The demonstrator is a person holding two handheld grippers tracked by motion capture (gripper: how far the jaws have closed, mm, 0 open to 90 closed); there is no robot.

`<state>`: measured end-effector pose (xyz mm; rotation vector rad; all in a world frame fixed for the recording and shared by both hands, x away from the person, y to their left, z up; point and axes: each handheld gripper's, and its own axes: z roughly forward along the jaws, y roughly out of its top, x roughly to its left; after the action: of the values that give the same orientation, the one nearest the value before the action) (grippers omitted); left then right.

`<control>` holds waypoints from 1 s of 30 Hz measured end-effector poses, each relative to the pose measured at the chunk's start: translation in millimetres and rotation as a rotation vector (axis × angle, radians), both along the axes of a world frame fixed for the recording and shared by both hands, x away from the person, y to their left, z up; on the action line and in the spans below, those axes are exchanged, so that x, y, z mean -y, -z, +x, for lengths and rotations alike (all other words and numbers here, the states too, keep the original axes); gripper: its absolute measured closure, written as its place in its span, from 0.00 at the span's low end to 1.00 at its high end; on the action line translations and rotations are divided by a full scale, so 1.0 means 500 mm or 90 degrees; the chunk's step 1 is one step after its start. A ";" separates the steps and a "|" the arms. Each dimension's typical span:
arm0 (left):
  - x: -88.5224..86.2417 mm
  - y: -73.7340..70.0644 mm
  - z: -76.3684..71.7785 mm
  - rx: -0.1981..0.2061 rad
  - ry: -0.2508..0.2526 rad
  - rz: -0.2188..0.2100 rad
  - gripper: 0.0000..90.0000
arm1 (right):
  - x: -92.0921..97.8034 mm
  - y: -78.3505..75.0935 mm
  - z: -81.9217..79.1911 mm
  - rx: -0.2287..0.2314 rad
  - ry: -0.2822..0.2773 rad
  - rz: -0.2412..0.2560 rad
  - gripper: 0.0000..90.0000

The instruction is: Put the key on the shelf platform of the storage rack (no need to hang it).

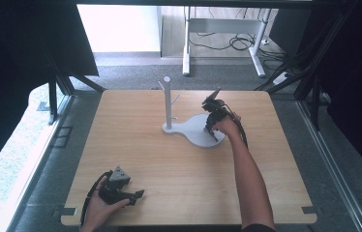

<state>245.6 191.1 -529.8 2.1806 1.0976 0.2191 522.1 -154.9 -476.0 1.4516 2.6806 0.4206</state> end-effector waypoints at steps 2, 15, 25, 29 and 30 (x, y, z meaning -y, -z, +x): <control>0.001 0.001 0.000 -0.001 0.000 0.001 0.27 | 0.000 0.003 0.001 0.005 -0.001 -0.002 0.99; -0.001 0.000 0.000 -0.001 0.001 0.000 0.27 | -0.011 0.012 -0.002 0.011 -0.016 -0.007 0.92; 0.000 0.000 -0.001 -0.001 -0.002 0.000 0.27 | 0.006 -0.020 -0.019 0.036 -0.023 0.024 0.73; 0.002 0.000 -0.001 -0.002 -0.001 0.000 0.27 | 0.007 -0.029 -0.033 0.049 -0.042 0.030 0.65; 0.002 0.000 -0.001 -0.002 -0.001 0.000 0.27 | 0.007 -0.029 -0.033 0.049 -0.042 0.030 0.65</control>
<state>245.2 190.3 -530.0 2.1806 1.1003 0.2166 505.4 -158.3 -461.7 1.3335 2.6810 0.5358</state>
